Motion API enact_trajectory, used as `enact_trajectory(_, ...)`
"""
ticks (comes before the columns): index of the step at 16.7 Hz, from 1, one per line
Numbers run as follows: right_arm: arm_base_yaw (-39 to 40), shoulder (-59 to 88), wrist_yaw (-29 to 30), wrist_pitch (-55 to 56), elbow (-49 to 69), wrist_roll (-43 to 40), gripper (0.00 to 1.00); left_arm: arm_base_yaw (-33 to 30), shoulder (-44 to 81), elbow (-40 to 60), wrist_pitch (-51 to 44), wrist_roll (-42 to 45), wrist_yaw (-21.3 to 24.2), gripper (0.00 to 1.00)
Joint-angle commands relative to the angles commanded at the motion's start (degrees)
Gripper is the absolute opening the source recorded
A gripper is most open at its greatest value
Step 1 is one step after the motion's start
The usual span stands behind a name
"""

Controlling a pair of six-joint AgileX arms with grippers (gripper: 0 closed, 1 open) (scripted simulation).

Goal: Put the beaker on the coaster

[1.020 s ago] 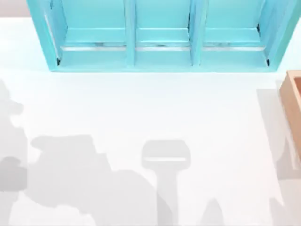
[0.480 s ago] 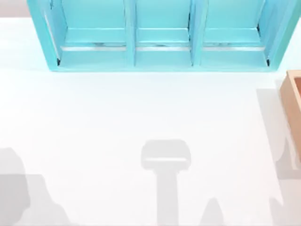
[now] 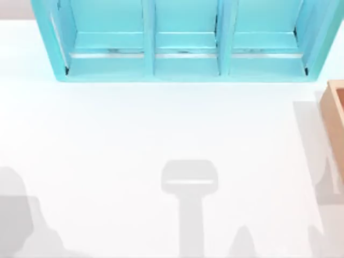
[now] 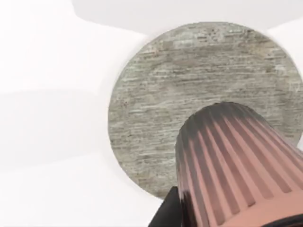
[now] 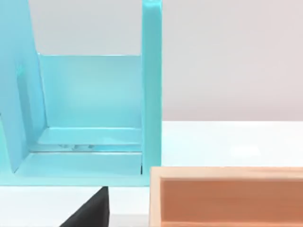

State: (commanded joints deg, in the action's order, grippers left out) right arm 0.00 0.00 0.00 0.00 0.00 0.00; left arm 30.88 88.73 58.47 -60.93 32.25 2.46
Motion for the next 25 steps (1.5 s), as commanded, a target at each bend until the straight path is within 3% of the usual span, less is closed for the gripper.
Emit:
enact_trajectory(7, 0.0, 0.0, 0.0, 0.0, 0.0, 0.0, 1.00, 0.0, 2.6, -6.5, 8.9, -0.2, 0.1, 0.00)
enact_trajectory(11, 0.0, 0.0, 0.0, 0.0, 0.0, 0.0, 1.00, 0.0, 2.9, -6.8, 9.2, -0.1, 0.0, 0.00)
enact_trajectory(24, 0.0, 0.0, 0.0, 0.0, 0.0, 0.0, 1.00, 0.0, 2.9, -6.8, 9.2, -0.1, 0.0, 0.98)
enact_trajectory(25, 0.0, 0.0, 0.0, 0.0, 0.0, 0.0, 1.00, 0.0, 2.9, -6.8, 9.2, -0.1, 0.0, 1.00)
